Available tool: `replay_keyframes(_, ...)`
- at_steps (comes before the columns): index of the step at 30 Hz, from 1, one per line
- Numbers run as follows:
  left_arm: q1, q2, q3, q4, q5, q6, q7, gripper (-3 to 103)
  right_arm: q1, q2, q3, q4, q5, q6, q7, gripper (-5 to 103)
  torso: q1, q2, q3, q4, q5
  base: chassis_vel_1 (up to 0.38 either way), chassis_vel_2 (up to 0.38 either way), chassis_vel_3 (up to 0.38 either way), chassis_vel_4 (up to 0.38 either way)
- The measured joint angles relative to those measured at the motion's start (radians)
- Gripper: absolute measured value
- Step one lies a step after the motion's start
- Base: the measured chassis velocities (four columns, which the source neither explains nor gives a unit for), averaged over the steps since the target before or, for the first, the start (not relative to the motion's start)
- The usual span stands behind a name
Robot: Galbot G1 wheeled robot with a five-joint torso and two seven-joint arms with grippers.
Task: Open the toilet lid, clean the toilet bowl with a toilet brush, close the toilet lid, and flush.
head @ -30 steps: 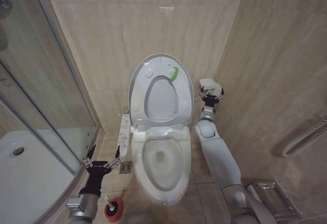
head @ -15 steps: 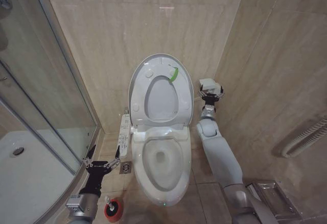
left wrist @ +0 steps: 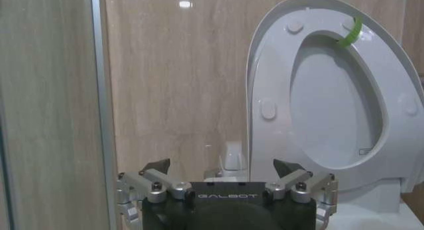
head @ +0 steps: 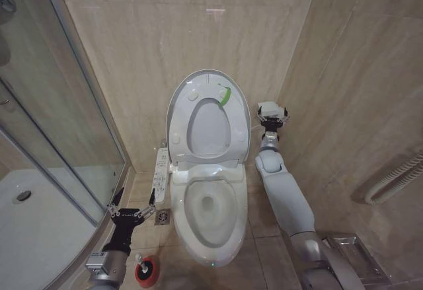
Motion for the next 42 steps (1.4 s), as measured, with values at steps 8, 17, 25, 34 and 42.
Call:
replay_keyframes(8,0.0,0.0,0.0,0.0,0.0,0.0,0.0,100,0.044,-0.031,-0.023,-0.026,0.007,-0.003,-0.033,100,0.0,0.0,0.0,0.0,-0.0001,0.0,0.0,0.0,0.0)
replay_keyframes(17,0.0,0.0,0.0,0.0,0.0,0.0,0.0,100,0.036,-0.038,-0.049,-0.018,0.038,-0.003,-0.14,100,0.0,0.0,0.0,0.0,0.0,0.0,0.0,0.0,0.0)
replay_keyframes(25,0.0,0.0,0.0,0.0,0.0,0.0,0.0,100,0.037,-0.027,-0.06,-0.024,0.02,0.014,-0.164,100,0.0,0.0,0.0,0.0001,-0.0001,0.0,0.0,0.0,0.0)
replay_keyframes(34,0.0,0.0,0.0,0.0,0.0,0.0,0.0,100,0.036,-0.046,-0.068,-0.022,0.066,0.023,-0.215,100,0.0,0.0,0.0,-0.0002,0.0,0.0,0.0,0.0,0.0)
replay_keyframes(42,0.0,0.0,0.0,0.0,0.0,0.0,0.0,100,0.038,-0.044,-0.073,-0.042,0.112,0.044,-0.27,100,0.0,0.0,0.0,-0.0003,-0.0001,0.0,0.0,0.0,0.0)
